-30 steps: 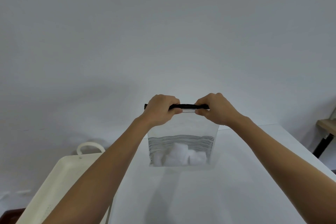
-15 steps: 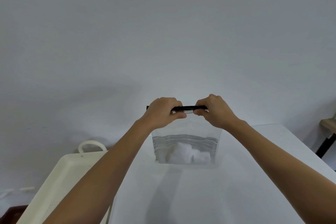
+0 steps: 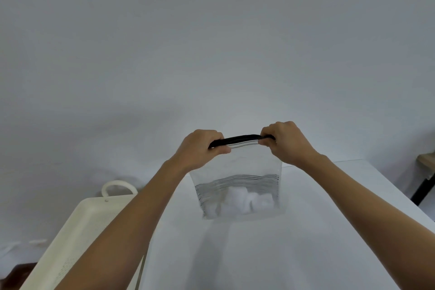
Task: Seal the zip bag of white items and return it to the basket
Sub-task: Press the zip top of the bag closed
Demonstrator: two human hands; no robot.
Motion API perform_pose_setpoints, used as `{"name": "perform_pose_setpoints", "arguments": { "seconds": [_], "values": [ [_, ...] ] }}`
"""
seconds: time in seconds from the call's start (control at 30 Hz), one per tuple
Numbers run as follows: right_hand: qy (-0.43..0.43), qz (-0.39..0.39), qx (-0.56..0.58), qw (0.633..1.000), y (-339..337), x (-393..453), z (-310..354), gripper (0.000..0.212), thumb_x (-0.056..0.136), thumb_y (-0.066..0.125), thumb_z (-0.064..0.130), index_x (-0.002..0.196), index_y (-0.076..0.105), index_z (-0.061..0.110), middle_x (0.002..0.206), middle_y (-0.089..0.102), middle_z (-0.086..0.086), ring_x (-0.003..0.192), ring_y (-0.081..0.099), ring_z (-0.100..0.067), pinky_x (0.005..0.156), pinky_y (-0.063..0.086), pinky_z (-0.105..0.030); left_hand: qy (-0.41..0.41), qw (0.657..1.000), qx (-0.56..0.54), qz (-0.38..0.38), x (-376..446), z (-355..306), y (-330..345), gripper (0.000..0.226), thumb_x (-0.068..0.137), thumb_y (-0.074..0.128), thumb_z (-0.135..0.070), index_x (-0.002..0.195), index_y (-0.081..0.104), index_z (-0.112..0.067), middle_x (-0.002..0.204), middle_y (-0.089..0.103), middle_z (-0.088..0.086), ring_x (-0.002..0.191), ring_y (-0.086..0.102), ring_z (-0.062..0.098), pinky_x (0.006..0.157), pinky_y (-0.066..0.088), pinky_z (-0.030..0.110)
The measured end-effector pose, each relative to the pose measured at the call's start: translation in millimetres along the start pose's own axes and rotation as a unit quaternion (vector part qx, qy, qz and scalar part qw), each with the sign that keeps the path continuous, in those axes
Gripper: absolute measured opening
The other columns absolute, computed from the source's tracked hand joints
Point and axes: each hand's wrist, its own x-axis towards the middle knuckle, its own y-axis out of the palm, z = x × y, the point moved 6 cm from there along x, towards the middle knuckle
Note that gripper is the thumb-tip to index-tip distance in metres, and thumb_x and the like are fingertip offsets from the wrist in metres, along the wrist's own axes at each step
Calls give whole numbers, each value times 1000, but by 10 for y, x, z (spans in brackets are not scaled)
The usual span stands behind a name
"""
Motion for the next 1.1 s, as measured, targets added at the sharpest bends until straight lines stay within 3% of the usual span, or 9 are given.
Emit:
{"name": "perform_pose_setpoints", "arguments": {
  "seconds": [0.1,0.17,0.3,0.43,0.63,0.8,0.9,1.0,1.1],
  "values": [
    [40,-4,41,998,-106,-40,-241,11,87,67,25,80,71,18,64,66,-4,60,55,-23,59,45,-35,-24,999,-17,28,-93,217,-43,21,86,68,-41,79,69,-21,69,63,-6,63,55,13,61,42,33],
    [43,45,69,996,-103,-92,-340,8,86,69,24,79,71,22,64,67,-2,62,61,-23,57,47,-32,-38,998,-47,24,-148,340,-69,17,87,68,-33,81,72,-19,73,66,0,68,58,22,64,44,40],
    [26,128,46,990,80,-159,-350,10,87,65,9,82,72,14,67,67,-2,68,64,-30,58,53,-36,-51,996,-67,8,-184,461,-52,18,84,73,-29,79,74,-12,71,66,8,69,57,30,62,40,35],
    [20,74,30,997,142,-132,-348,14,89,59,1,89,73,3,76,68,-10,69,61,-29,63,52,-36,-51,995,-91,6,-189,468,-6,16,82,76,-27,78,77,-11,69,69,12,69,60,33,62,46,42],
    [38,35,29,998,88,-133,-489,13,89,60,3,91,73,6,80,70,-12,71,60,-27,65,46,-32,-86,977,-196,-1,-251,614,-20,12,80,78,-22,70,77,-29,64,68,-1,59,53,9,60,38,23],
    [53,93,41,993,183,-219,-543,10,90,63,8,91,72,6,76,68,-10,66,62,-28,62,49,-33,-92,976,-197,-15,-338,687,46,10,82,76,-22,72,76,-24,67,67,14,63,52,20,62,38,32],
    [48,75,15,996,189,-205,-505,13,91,58,7,88,70,3,77,66,-16,72,60,-34,65,49,-40,-92,969,-227,-42,-371,699,72,9,84,74,-24,76,76,-22,65,67,6,64,55,14,63,41,30],
    [11,48,25,998,132,-180,-392,12,90,58,7,82,66,6,72,61,-9,65,53,-24,61,44,-33,-123,917,-372,-82,-495,726,167,5,85,71,-29,87,74,-26,79,71,-11,78,64,7,74,48,16],
    [3,64,121,991,122,-190,-307,14,90,58,13,77,61,17,67,61,1,60,50,-16,57,43,-23,-168,846,-502,-65,-716,785,496,40,71,82,-36,107,68,-25,101,73,-10,98,66,8,87,52,21]
  ]
}}
